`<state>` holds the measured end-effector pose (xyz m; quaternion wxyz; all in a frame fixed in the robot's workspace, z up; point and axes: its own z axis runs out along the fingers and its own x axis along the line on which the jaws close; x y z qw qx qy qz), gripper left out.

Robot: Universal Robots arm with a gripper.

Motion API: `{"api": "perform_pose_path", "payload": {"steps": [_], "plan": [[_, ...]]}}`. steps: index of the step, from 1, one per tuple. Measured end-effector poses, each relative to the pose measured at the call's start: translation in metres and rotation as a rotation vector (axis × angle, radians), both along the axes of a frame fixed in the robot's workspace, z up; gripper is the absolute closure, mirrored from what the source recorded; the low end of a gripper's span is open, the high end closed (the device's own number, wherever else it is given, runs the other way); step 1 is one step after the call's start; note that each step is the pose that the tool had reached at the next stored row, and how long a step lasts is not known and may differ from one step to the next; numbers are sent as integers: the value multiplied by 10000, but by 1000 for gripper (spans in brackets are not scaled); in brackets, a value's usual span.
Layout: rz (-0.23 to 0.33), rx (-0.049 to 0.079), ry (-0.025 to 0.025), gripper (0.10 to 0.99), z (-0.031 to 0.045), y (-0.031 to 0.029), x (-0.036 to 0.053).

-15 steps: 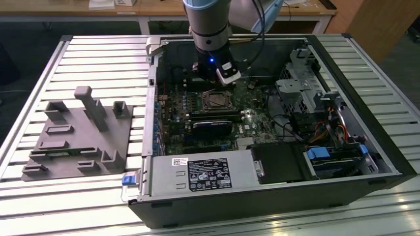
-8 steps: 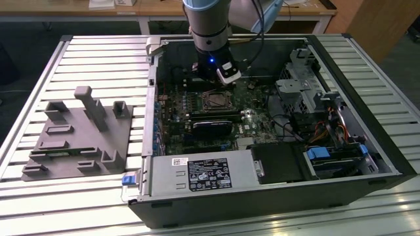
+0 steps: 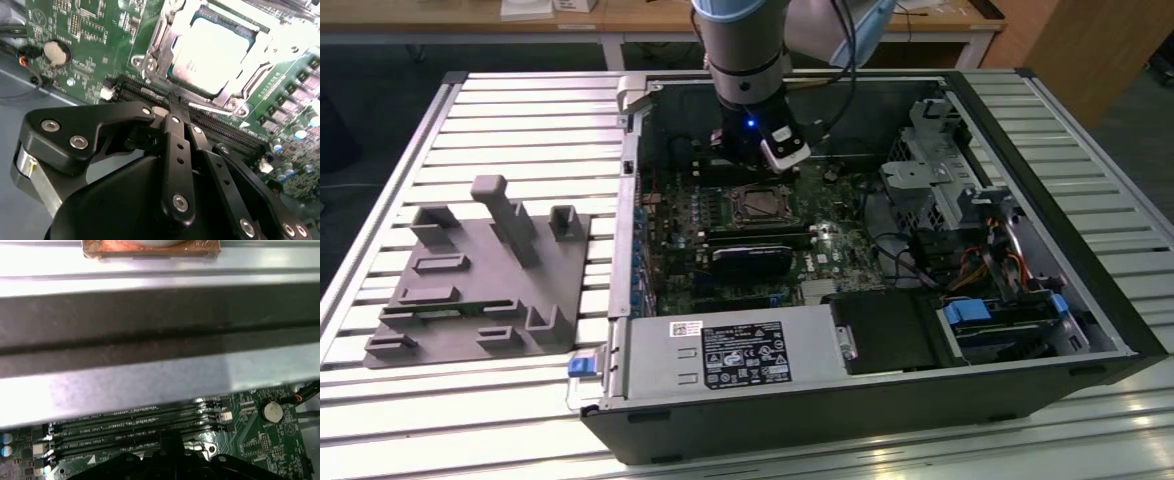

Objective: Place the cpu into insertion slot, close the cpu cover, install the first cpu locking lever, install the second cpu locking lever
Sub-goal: 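Install the first cpu locking lever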

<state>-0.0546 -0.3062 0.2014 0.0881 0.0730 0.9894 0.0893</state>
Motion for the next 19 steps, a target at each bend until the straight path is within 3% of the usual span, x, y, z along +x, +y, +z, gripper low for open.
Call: {"api": "perform_pose_path", "payload": {"steps": [1, 8, 19], "plan": [[-22, -60, -8, 980, -7, 1, -2], [-217, -59, -10, 980, -16, 37, -5], [-1274, -60, -23, 980, -29, 70, -6]]}}
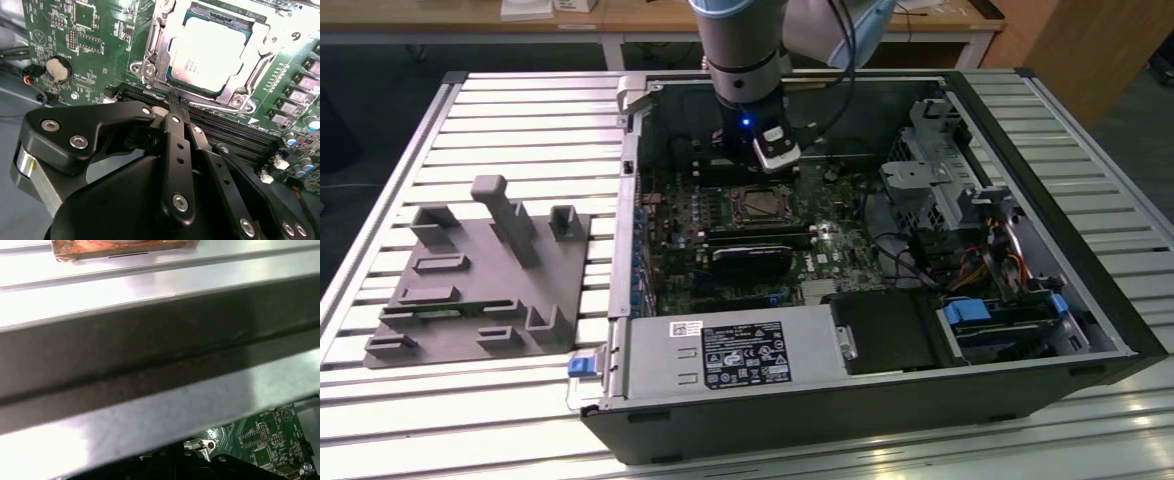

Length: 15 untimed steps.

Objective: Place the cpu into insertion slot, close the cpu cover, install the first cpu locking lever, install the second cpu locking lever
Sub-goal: 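Install the first cpu locking lever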

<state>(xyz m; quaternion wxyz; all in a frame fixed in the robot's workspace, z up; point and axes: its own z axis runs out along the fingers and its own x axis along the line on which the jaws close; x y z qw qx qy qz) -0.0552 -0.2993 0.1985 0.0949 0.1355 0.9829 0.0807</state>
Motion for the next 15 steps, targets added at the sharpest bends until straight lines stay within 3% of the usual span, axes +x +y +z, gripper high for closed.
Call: {"api": "perform_pose_path", "payload": {"steps": [15], "plan": [[-1022, -22, -29, 980, -34, 30, -8]]}}
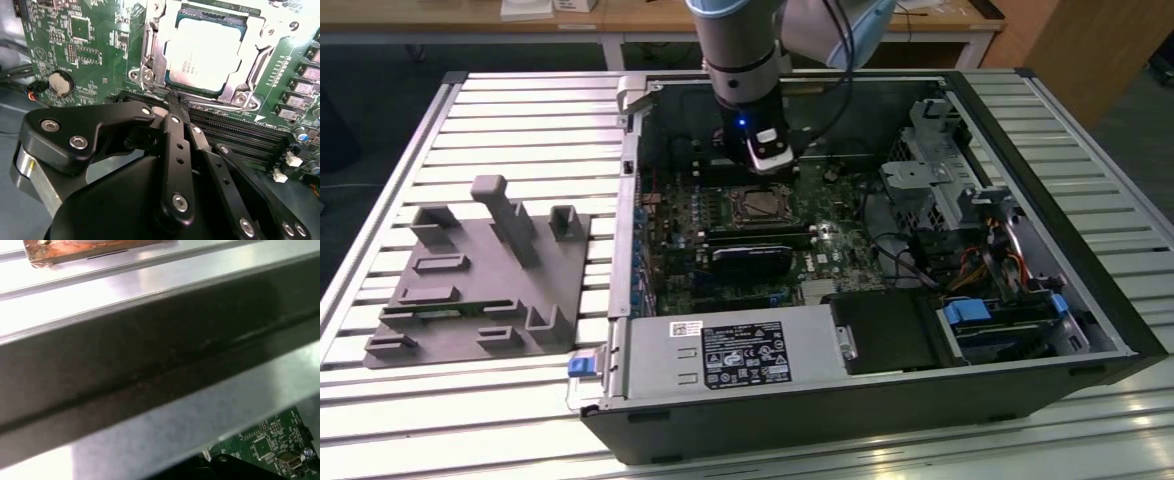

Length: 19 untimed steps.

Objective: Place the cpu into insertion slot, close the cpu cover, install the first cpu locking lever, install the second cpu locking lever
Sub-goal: 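Install the first cpu locking lever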

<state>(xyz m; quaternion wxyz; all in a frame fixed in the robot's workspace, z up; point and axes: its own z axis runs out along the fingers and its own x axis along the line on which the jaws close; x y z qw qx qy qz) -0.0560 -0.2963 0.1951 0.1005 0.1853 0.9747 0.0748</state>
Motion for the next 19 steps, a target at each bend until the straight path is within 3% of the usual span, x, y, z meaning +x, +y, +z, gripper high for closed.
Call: {"api": "perform_pose_path", "payload": {"steps": [6, 12, 19], "plan": [[-400, 2, -15, 980, -18, 2, 2], [-447, -6, -11, 980, -6, 0, 1], [-447, -4, -12, 980, 173, 1, 0]]}}
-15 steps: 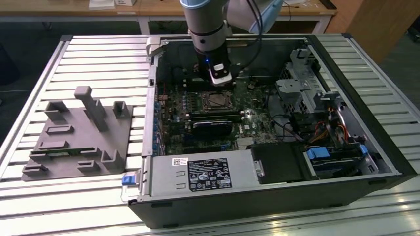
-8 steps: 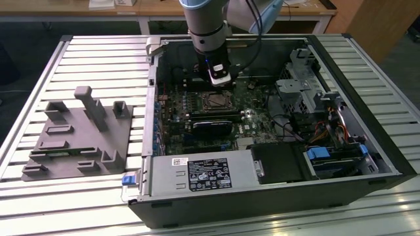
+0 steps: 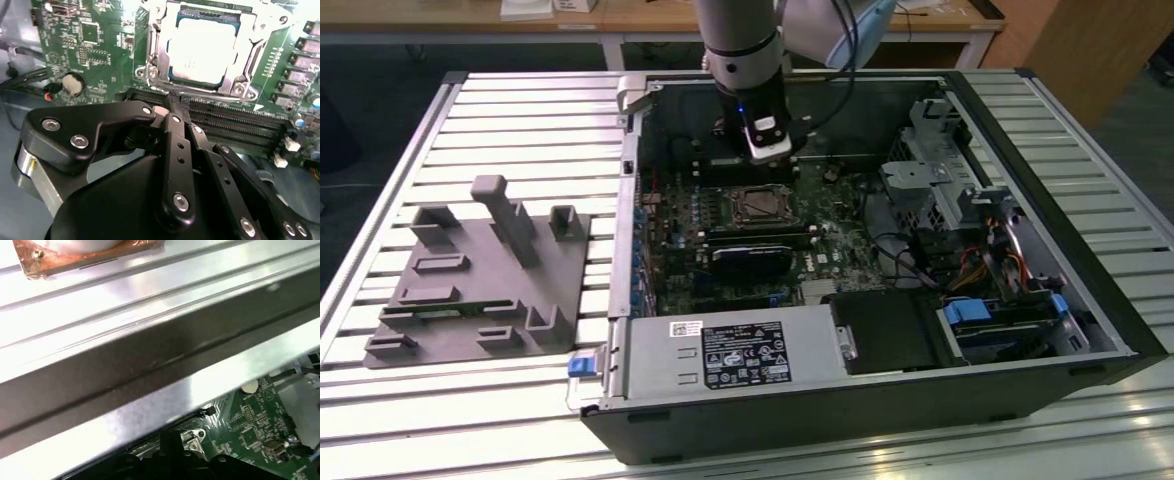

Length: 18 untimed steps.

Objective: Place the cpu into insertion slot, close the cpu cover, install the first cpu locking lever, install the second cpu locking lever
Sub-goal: 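Install the first cpu locking lever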

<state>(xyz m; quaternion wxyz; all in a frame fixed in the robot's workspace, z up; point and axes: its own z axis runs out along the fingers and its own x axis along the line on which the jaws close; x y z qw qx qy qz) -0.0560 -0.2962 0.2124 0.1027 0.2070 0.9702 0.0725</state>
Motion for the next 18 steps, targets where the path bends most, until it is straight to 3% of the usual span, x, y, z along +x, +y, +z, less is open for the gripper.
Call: {"api": "perform_pose_path", "payload": {"steps": [9, 12, 18], "plan": [[1, -9, 3, 980, 28, 0, 1], [0, -197, 152, 980, 23, 0, 2], [0, -747, 419, 980, 20, -10, 15]]}}
